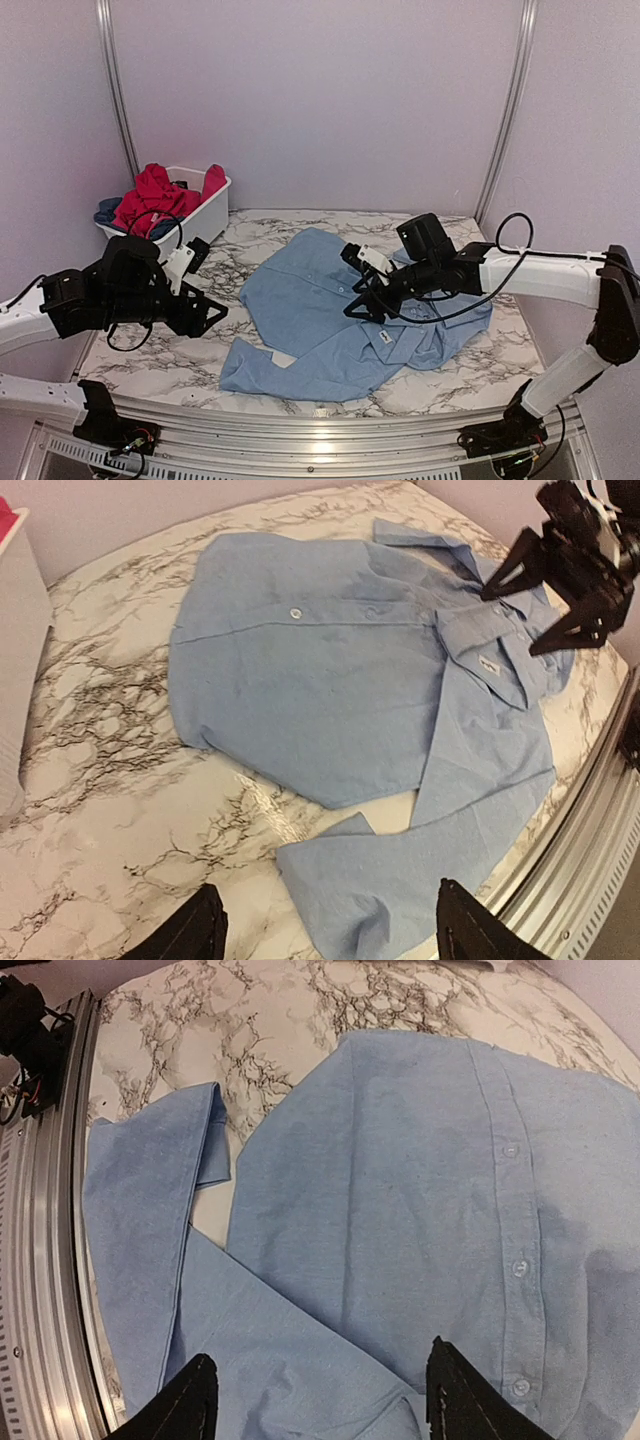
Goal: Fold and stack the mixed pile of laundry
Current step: Adjust the crumpled shirt at the center of the board, then pick up the crumpled shirt from the center of the board.
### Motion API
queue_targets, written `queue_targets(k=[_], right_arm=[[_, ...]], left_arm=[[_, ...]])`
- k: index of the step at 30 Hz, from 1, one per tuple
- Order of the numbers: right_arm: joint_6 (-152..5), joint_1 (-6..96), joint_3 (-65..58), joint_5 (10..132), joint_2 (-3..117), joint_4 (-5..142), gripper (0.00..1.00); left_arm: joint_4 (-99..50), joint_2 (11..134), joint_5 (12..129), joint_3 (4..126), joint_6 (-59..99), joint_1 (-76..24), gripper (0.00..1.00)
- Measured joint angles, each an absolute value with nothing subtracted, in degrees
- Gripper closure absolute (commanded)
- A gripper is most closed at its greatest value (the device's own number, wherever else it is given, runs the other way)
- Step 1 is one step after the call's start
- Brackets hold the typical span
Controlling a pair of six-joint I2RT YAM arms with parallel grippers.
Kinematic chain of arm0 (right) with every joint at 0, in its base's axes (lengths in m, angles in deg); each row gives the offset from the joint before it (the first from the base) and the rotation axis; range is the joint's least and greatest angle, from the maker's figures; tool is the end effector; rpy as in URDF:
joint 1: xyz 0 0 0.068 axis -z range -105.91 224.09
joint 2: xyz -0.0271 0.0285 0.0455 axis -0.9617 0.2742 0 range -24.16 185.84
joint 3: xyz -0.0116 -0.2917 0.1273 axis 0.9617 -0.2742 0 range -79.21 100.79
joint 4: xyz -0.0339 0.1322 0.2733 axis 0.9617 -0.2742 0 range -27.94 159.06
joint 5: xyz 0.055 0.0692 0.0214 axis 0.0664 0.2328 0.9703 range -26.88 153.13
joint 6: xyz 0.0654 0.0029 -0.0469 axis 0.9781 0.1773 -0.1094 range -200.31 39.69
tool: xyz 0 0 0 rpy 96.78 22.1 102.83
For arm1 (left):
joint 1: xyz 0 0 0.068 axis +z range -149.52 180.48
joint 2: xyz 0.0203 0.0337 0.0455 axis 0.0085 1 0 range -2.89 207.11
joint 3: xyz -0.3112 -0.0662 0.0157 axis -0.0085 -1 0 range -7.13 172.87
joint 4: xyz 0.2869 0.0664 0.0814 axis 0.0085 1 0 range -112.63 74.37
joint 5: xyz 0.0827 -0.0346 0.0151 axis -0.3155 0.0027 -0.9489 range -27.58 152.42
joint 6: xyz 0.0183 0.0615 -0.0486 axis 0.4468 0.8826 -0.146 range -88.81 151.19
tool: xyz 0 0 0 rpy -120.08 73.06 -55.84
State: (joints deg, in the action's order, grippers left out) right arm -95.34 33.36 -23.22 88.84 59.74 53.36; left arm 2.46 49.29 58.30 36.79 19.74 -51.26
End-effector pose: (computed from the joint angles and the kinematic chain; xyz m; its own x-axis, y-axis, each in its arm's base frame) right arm 0.2620 0.2654 0.2450 -0.2906 -0.5584 -0.7770 -0.9332 0.3447 0.1012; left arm 0.1563 -0.1903 0.2979 -0.4817 0.2912 -0.8265 0.6637 0.7372 -0.1270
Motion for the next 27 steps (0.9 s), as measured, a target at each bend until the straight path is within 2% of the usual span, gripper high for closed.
queue_targets(k=[3,10,19,27], right_arm=[[-98.0,30.6,-18.3,88.3,66.7,52.4,0.44],[-104.3,27.4,-6.9,87.9,84.0,45.3,0.42],[-109.6,23.0,3.1,85.7,91.7,36.9,0.44],[-111.4,22.4,5.4,83.5,95.5,31.0,0.45]], left_arm=[[-0.3,48.9,58.0,36.8,17.8,-45.3,0.26],[-1.6,54.3,61.0,36.7,14.4,-41.8,0.24],[-4.8,61.8,65.5,36.7,11.0,-34.9,0.22],[-6.4,70.0,67.0,40.3,11.0,-33.1,0.22]])
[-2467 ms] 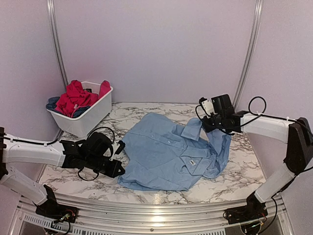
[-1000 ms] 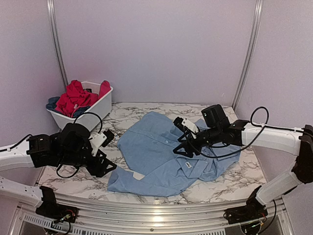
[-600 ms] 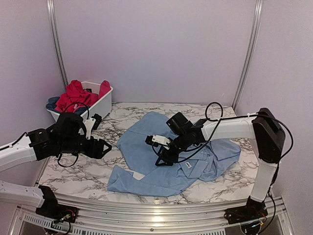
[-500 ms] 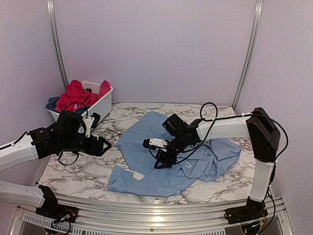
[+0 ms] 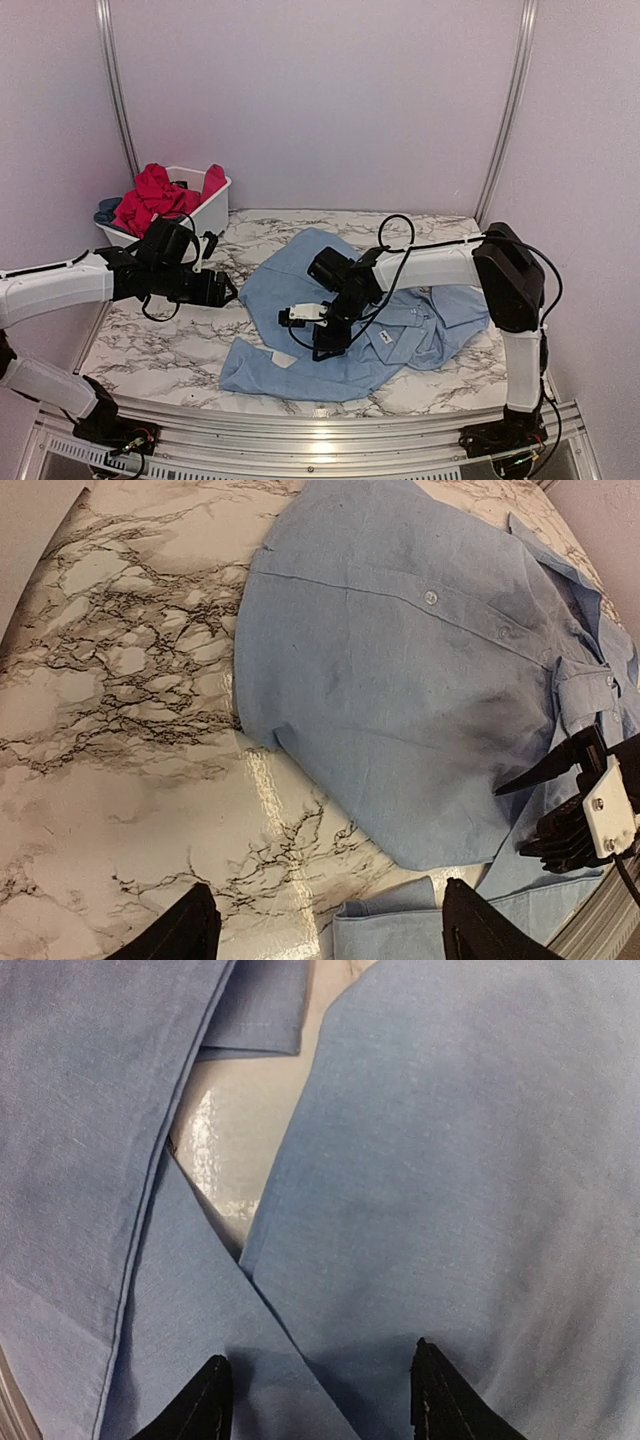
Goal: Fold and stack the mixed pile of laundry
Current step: Pick up the crumpled shirt from the center of the board.
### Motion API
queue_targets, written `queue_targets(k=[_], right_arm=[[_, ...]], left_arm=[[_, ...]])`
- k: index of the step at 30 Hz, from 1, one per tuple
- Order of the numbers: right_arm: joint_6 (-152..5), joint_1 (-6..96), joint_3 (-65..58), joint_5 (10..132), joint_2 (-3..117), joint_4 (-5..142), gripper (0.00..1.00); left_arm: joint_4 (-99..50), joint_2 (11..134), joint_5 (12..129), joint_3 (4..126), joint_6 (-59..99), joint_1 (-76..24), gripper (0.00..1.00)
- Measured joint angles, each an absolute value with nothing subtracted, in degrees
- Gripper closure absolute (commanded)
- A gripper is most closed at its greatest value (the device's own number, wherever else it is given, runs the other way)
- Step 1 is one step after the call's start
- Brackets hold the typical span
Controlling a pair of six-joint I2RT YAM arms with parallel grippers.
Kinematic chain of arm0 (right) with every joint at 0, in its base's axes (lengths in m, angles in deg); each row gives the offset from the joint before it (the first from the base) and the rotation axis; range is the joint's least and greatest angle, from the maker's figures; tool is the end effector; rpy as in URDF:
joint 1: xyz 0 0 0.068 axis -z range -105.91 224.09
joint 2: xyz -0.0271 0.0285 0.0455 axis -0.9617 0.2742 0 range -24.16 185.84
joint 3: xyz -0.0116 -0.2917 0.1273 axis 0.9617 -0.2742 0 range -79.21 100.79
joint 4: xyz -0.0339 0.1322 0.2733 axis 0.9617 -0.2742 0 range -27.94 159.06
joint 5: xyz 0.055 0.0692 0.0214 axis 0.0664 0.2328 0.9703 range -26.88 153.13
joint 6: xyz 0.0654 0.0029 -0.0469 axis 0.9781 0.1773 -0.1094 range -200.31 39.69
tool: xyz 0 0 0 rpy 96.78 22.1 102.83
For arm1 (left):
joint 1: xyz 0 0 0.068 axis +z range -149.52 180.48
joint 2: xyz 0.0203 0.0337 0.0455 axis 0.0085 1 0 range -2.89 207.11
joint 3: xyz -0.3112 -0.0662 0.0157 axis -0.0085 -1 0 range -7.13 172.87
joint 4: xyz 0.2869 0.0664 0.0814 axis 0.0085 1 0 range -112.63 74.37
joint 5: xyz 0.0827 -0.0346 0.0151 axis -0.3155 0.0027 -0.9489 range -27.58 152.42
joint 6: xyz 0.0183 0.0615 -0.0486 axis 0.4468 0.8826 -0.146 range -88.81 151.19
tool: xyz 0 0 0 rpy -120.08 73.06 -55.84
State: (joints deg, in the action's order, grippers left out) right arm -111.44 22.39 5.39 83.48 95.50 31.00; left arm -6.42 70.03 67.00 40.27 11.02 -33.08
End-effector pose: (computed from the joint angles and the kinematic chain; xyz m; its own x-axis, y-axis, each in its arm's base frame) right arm 0.2832 0.3975 0.1321 -0.0950 -0.9022 -0.4208 -0.9900 0.0413 0.1348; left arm 0.2674 -0.1841 0.2440 -0.7277 0.0705 -0.6822 0.3727 0.8756 -0.3071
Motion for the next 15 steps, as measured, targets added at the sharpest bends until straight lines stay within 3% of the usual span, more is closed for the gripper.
queue_targets(k=[2,9,15], right_arm=[[-111.5,22.3,5.3,83.0,95.2,30.2,0.46],[-110.2,21.2,0.3,80.2,89.8,27.5,0.98],[-108.2,20.7,-0.3,77.6,87.7,26.6,1.0]], left_arm=[[-7.1,71.8,67.2,41.1,11.1,-33.1,0.22],[-7.9,77.4,67.5,42.3,12.8,-33.0,0.23],[-8.9,79.2,67.3,43.3,15.4,-33.2,0.24]])
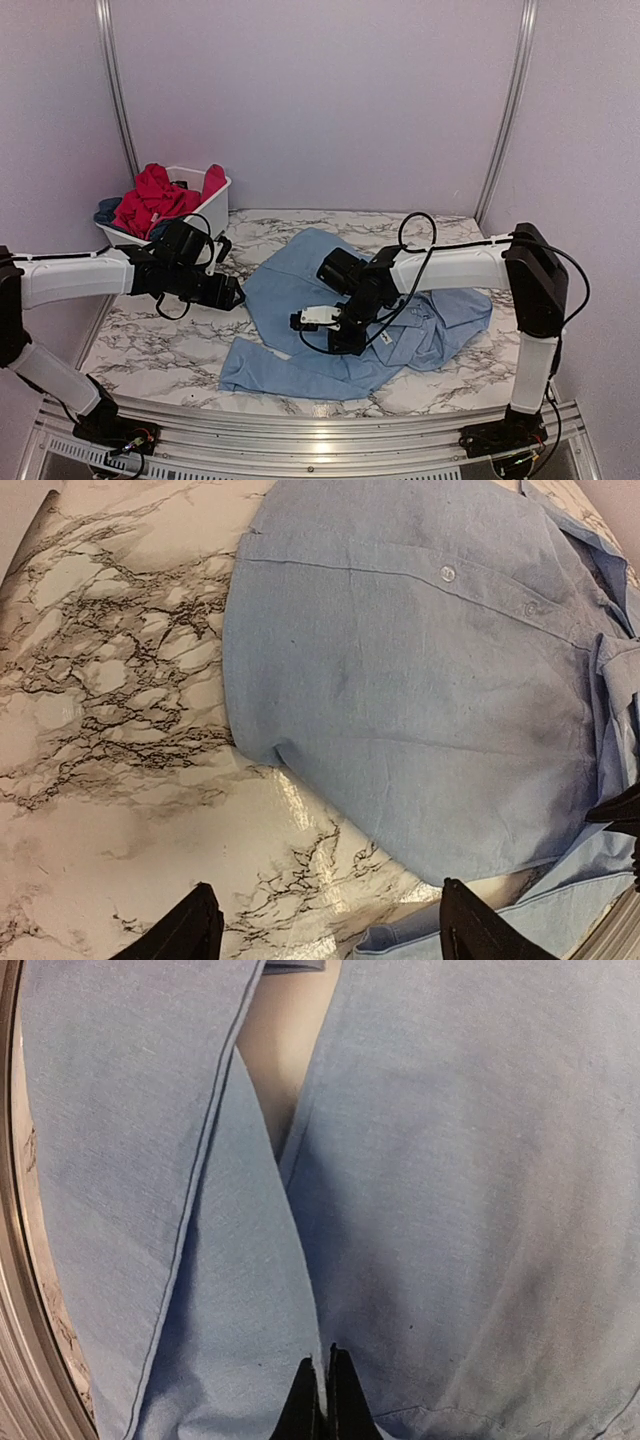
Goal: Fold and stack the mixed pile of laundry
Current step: Pick up the crumpled shirt from the center of the board.
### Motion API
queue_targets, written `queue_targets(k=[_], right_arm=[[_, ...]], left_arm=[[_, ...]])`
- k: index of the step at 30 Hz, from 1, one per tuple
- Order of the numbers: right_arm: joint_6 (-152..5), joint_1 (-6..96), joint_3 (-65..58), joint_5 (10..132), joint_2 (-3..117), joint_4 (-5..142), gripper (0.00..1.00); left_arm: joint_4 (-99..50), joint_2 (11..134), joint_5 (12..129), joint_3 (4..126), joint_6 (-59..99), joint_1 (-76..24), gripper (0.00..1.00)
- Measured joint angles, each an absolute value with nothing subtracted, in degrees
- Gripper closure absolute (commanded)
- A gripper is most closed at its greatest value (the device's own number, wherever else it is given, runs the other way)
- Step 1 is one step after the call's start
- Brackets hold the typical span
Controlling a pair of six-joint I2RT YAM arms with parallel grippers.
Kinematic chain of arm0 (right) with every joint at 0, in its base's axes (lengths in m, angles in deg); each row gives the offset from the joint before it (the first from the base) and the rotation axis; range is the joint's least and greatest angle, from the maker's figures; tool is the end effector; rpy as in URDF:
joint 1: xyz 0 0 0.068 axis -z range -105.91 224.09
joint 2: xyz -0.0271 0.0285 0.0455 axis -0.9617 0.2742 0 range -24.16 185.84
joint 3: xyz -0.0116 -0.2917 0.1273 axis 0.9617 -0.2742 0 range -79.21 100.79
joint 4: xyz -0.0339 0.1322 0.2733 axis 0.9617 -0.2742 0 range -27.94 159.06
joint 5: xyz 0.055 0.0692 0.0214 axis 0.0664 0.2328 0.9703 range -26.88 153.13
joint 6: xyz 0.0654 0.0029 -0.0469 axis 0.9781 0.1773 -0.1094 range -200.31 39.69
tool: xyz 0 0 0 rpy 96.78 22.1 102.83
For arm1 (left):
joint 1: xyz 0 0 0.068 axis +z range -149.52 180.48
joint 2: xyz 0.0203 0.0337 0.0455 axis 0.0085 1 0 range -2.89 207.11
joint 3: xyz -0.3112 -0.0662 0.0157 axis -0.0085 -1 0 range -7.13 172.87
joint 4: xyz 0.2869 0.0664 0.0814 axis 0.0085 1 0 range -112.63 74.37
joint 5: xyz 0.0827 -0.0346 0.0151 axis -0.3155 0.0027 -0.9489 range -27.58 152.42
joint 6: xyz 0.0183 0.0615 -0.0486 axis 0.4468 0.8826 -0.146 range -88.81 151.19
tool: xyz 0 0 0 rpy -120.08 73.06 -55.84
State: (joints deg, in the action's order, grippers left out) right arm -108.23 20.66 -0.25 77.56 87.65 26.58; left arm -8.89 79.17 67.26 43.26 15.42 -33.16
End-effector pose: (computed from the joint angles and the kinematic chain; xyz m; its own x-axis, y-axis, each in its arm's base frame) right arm 0.2535 0.3708 0.1576 -0.1275 -0.9329 -0.3369 -0.9904 0.1013 0.0945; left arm 0.2942 -0.2029 0.2175 -0.7340 0.1633 -0.6593 0.4177 0.8740 -0.2485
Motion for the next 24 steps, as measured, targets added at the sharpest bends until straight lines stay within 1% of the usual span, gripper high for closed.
queue_targets(k=[3,6,9,12,15,21,22,23,24], right_arm=[[-106.8,20.5,-2.1,75.8,84.4,26.9,1.0],[-105.2,20.3,-5.8,73.5,76.2,27.7,1.0],[-103.8,20.3,-7.3,71.7,67.9,29.1,1.0],[-102.6,20.2,-9.0,69.4,61.3,31.4,1.0],[-101.6,20.2,-11.0,67.0,58.7,32.7,1.0],[-99.6,20.2,-17.0,62.1,53.6,34.9,1.0],[-99.3,20.2,-17.5,61.3,52.3,35.2,1.0],[-99.2,20.2,-17.8,60.6,51.1,35.5,1.0],[-99.0,20.2,-17.9,59.8,49.8,36.0,1.0]], left_arm=[[-10.2,79.5,65.3,43.0,17.2,-33.5,0.24],[-11.6,80.8,63.4,43.0,18.4,-33.7,0.23],[-12.2,84.9,61.8,44.0,19.7,-34.3,0.2],[-12.7,90.3,61.2,45.9,20.1,-35.3,0.16],[-13.8,94.1,60.2,46.5,20.3,-36.3,0.14],[-16.0,98.0,59.4,48.5,19.7,-36.9,0.12],[-16.7,98.4,59.5,49.1,19.4,-36.8,0.14],[-17.4,98.8,59.9,49.7,18.9,-36.7,0.2],[-18.4,99.3,60.5,50.4,18.3,-36.5,0.29]])
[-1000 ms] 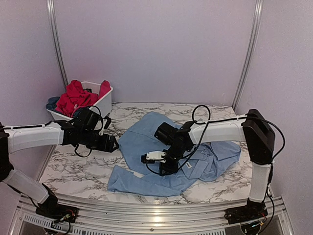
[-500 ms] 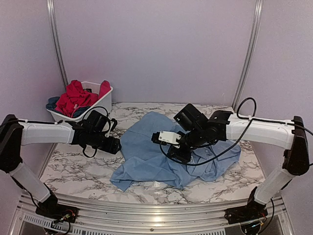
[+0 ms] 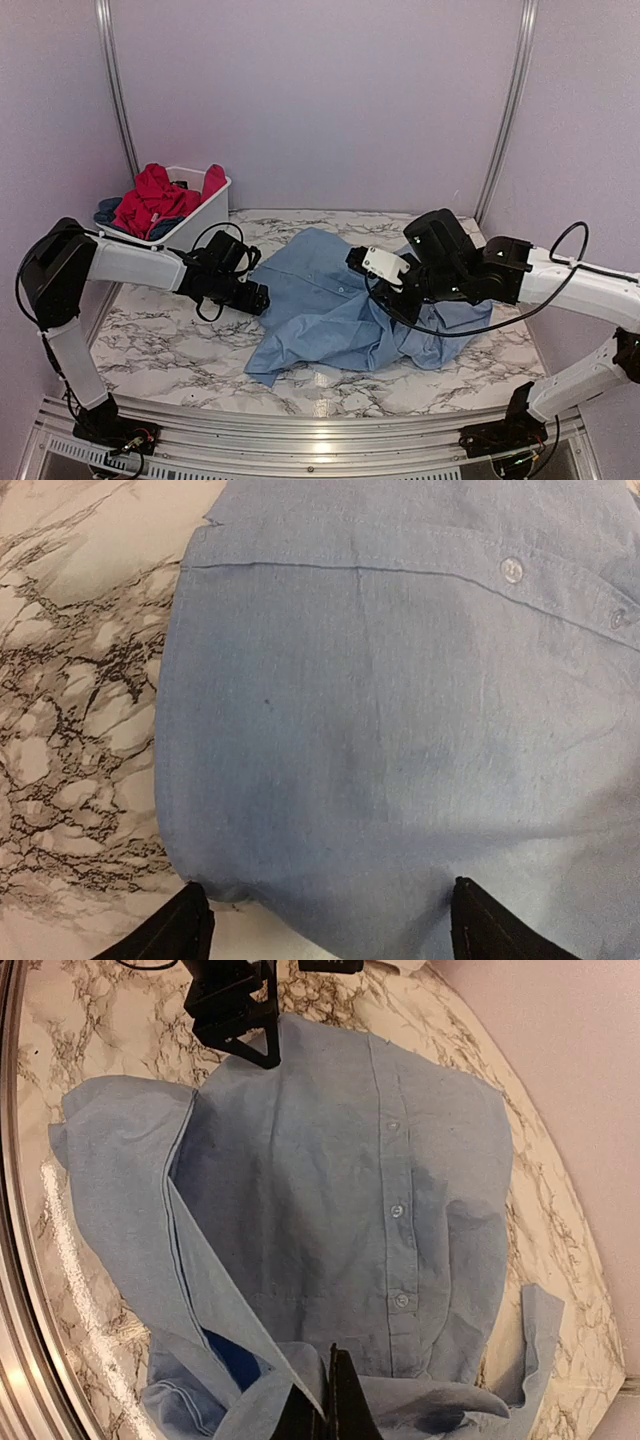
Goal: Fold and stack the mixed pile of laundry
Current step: Pick up the crumpled shirt from the center of the board, then flatten out the crumpled shirt at the center of the board.
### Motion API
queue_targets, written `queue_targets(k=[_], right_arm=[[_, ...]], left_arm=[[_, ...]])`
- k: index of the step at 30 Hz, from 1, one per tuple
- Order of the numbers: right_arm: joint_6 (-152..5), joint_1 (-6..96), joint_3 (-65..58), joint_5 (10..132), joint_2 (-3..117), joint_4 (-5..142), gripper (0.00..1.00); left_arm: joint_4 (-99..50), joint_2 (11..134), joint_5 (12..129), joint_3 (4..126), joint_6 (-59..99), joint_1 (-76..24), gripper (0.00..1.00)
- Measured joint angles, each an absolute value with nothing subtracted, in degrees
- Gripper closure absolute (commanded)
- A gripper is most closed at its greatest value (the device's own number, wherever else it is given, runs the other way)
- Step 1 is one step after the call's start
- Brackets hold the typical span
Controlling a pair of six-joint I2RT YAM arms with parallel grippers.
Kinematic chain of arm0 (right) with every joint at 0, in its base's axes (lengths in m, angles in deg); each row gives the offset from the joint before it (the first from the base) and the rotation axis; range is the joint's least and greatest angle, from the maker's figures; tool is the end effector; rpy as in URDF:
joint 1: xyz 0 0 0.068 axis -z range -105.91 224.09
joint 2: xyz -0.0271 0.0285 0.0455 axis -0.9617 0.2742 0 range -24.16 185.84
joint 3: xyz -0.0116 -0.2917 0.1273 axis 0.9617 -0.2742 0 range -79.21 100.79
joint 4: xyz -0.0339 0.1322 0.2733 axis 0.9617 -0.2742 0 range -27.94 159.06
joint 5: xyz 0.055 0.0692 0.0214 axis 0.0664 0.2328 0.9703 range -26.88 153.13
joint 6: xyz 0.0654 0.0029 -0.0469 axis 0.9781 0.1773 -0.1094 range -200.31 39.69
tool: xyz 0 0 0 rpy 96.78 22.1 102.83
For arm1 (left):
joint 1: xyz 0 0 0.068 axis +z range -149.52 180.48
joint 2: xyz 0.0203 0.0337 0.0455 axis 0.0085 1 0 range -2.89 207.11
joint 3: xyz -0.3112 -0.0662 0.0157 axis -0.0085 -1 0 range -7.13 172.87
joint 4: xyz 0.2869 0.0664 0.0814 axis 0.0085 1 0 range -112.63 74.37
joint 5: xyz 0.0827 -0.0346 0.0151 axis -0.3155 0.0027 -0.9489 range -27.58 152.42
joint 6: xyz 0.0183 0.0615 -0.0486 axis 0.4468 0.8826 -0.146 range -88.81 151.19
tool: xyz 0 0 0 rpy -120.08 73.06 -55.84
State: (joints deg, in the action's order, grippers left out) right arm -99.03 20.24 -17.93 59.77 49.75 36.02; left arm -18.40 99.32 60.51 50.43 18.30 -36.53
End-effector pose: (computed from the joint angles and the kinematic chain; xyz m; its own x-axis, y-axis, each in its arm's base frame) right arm 0.1990 0.2654 0.3044 -0.1486 -0.7466 -0.6485 -0.8760 0.4036 -0.2639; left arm 0.3445 -0.2569 0.1472 -0.7167 0.2612 -0.6467 0.4353 0.8920 -0.1221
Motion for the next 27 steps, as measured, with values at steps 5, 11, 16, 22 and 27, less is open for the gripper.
queue_targets(k=[5,11,16,22,27], right_arm=[[-98.2,20.2,-18.9,55.4,43.1,39.5,1.0],[-96.7,20.8,-22.2,47.2,38.6,42.9,1.0],[-96.6,22.1,-22.2,40.3,32.9,46.8,1.0],[-97.3,23.0,-19.0,34.4,26.8,53.4,1.0],[-99.5,23.1,-14.5,32.1,25.5,57.7,1.0]], left_arm=[[-24.1,102.9,65.7,52.4,14.5,-35.2,0.89],[-26.3,103.0,70.0,52.4,11.0,-34.0,1.0],[-26.4,90.4,68.2,52.1,10.2,-34.0,1.0],[-26.3,77.6,65.0,58.8,11.0,-34.0,1.0],[-25.4,73.0,63.9,60.9,12.3,-34.0,1.0]])
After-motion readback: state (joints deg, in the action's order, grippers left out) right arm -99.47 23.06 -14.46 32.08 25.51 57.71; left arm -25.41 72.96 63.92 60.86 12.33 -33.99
